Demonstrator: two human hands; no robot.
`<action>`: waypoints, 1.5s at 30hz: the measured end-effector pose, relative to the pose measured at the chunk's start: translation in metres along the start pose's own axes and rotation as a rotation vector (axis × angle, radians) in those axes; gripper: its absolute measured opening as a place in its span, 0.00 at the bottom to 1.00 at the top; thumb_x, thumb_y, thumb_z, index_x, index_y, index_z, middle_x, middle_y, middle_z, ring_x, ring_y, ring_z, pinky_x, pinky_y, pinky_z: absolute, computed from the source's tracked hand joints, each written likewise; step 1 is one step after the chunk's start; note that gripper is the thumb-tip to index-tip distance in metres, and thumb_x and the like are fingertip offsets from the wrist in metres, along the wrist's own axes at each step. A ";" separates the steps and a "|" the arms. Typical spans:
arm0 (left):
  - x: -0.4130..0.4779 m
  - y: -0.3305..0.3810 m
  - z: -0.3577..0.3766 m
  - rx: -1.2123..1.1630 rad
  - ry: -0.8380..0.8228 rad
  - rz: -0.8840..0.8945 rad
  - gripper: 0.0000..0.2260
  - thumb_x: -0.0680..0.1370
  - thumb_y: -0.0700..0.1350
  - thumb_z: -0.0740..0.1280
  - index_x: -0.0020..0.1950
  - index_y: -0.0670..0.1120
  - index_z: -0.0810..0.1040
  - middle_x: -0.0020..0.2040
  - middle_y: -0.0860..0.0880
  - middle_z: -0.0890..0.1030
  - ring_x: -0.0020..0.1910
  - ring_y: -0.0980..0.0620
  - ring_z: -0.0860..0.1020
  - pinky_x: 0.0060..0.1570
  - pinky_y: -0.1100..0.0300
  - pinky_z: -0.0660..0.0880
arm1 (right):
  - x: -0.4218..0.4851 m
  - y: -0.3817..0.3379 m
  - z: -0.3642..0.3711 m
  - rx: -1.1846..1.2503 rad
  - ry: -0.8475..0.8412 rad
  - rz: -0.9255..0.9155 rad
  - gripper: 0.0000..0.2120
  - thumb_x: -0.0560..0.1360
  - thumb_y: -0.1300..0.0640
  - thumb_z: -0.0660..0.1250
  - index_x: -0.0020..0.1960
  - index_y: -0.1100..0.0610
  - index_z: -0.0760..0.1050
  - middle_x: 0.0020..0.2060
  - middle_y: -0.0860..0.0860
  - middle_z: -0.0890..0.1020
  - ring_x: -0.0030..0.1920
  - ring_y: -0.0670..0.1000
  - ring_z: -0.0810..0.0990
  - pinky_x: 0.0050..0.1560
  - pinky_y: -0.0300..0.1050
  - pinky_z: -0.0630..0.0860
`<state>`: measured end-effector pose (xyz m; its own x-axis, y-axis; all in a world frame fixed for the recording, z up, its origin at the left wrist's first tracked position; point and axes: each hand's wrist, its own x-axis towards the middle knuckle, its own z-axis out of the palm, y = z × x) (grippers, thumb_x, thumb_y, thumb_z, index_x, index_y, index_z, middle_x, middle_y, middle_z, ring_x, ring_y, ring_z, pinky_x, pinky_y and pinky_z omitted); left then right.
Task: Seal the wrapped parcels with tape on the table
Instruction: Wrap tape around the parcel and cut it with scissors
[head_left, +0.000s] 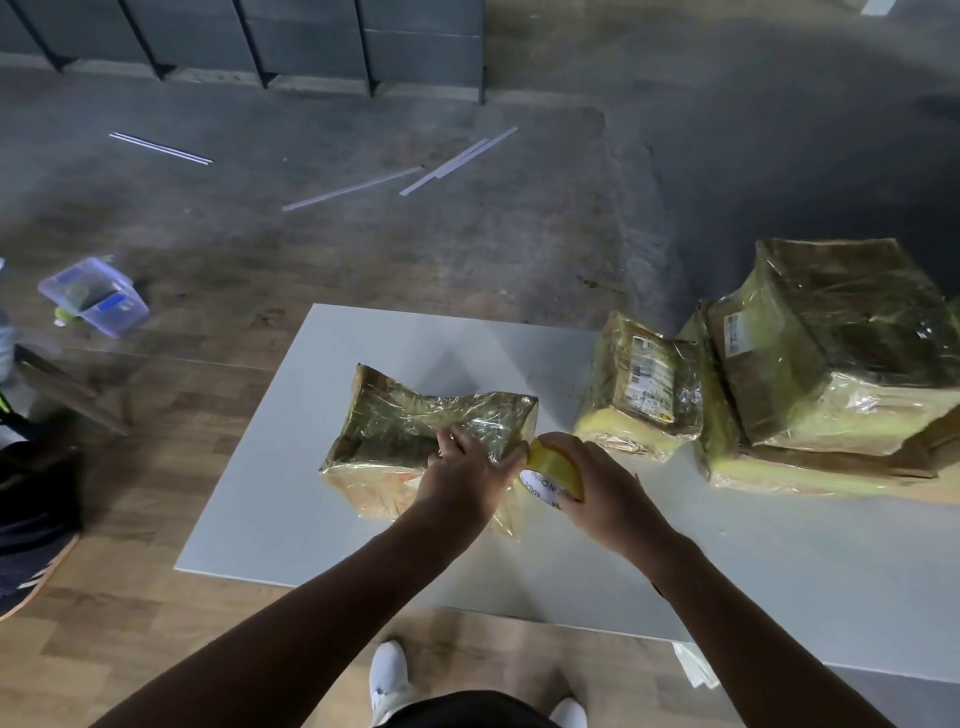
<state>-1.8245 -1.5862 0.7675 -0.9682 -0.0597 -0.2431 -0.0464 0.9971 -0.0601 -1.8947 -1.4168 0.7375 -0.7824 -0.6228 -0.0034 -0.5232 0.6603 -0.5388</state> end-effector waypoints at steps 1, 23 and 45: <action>-0.001 -0.003 -0.002 -0.004 0.009 0.010 0.28 0.81 0.35 0.52 0.77 0.55 0.49 0.70 0.23 0.56 0.70 0.24 0.59 0.61 0.43 0.72 | 0.001 -0.001 -0.001 0.018 0.003 -0.004 0.25 0.74 0.55 0.67 0.69 0.43 0.66 0.50 0.51 0.74 0.49 0.54 0.77 0.42 0.43 0.68; -0.020 -0.101 0.003 -0.570 0.349 -0.041 0.32 0.74 0.51 0.71 0.73 0.55 0.59 0.56 0.46 0.79 0.49 0.43 0.80 0.46 0.53 0.77 | 0.074 -0.080 -0.038 0.030 0.200 -0.438 0.36 0.71 0.68 0.65 0.74 0.47 0.57 0.56 0.54 0.73 0.49 0.53 0.77 0.46 0.50 0.78; -0.022 -0.104 0.026 -0.156 0.619 0.044 0.39 0.66 0.36 0.77 0.72 0.34 0.63 0.72 0.35 0.67 0.71 0.37 0.66 0.62 0.37 0.71 | 0.062 -0.089 -0.014 0.092 0.119 -0.433 0.36 0.70 0.64 0.70 0.72 0.43 0.60 0.53 0.48 0.71 0.49 0.49 0.75 0.43 0.40 0.75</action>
<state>-1.7924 -1.6898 0.7538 -0.9306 -0.0273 0.3650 0.0063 0.9959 0.0907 -1.9017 -1.5085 0.7970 -0.5346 -0.7772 0.3320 -0.7825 0.3068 -0.5418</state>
